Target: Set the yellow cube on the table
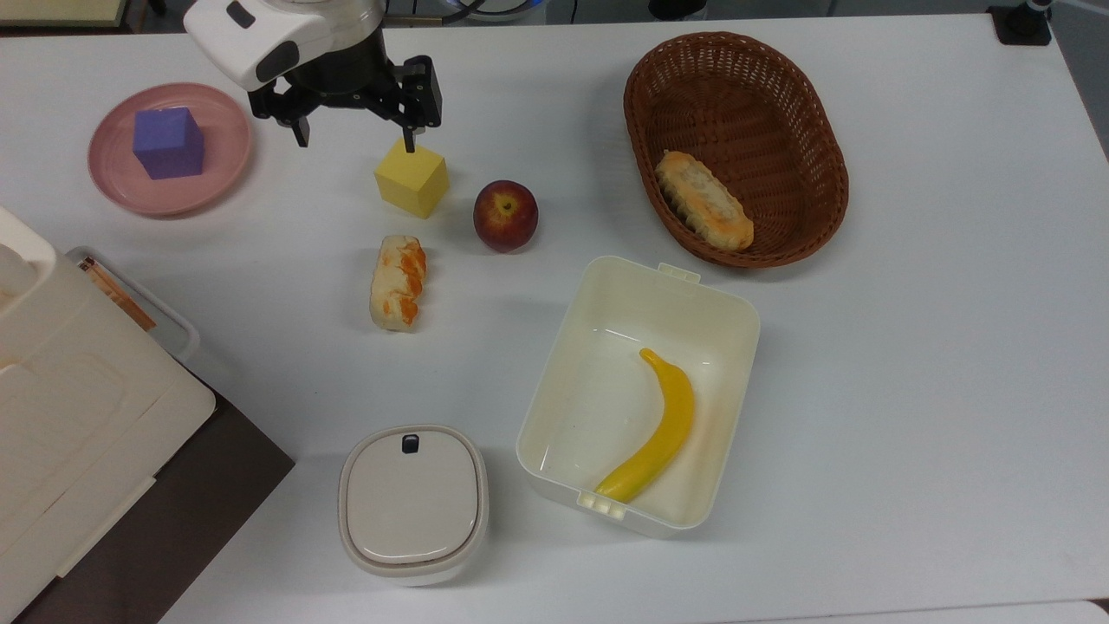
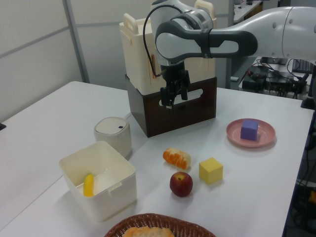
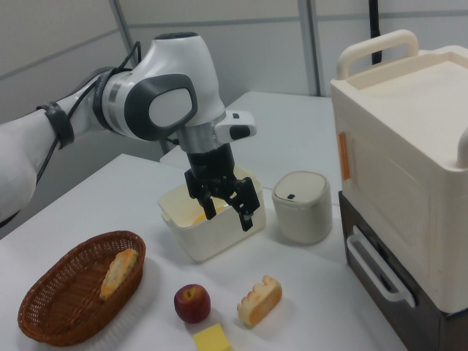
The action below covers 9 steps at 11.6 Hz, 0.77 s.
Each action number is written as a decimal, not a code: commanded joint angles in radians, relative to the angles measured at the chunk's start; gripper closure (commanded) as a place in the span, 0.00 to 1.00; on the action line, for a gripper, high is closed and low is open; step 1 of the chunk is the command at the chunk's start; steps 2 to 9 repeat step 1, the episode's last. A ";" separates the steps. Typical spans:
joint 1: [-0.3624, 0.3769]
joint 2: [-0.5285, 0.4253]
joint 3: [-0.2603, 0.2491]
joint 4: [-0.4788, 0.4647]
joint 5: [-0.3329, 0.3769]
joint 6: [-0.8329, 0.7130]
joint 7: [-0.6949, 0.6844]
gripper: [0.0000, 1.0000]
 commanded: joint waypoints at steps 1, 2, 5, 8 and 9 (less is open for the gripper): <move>0.004 -0.018 -0.011 -0.013 0.002 0.018 -0.005 0.00; 0.004 -0.018 -0.011 -0.013 0.002 0.018 -0.005 0.00; 0.004 -0.018 -0.011 -0.013 0.002 0.018 -0.005 0.00; 0.004 -0.018 -0.011 -0.013 0.002 0.018 -0.005 0.00; 0.004 -0.018 -0.011 -0.013 0.002 0.018 -0.005 0.00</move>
